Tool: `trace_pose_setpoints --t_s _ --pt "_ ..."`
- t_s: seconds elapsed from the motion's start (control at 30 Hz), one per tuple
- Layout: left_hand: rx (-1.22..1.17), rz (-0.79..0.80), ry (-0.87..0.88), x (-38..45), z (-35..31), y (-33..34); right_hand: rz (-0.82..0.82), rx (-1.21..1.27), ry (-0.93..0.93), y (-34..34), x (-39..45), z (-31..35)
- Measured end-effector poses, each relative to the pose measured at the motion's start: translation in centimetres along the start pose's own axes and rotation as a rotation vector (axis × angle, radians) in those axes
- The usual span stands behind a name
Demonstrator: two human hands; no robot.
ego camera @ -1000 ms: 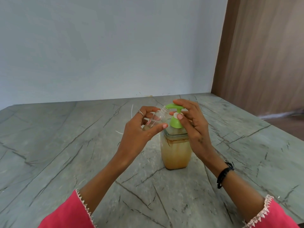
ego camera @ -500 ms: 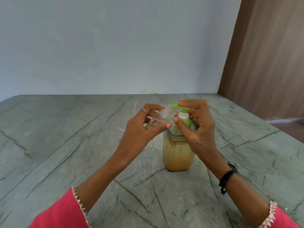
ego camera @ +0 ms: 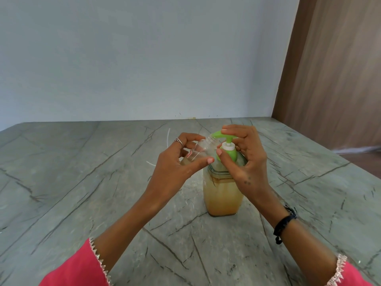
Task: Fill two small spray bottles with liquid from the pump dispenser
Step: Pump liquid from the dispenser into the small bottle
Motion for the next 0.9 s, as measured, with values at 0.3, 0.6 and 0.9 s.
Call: trace_pose_setpoints --t_s 0.3,0.6,0.9 --pt "-0.015 0.004 0.009 -0.1 -0.13 -0.08 -0.036 -0.014 0.018 -0.18 0.21 0.07" --pt "-0.01 0.01 0.003 -0.13 -0.01 0.25 -0.069 -0.012 0.059 -0.4 0.24 0.08" --pt "-0.009 0.013 -0.001 -0.16 -0.1 0.31 -0.066 -0.055 0.027 -0.33 0.21 0.49"
Point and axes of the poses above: each hand's wrist, its own x-axis towards the middle knuckle, its own y-axis out of the palm, z = x × y, the point moved 6 cm from there along x, towards the middle knuckle, and after that the axes turned 2 degrees about y, right-handed, at the moved point
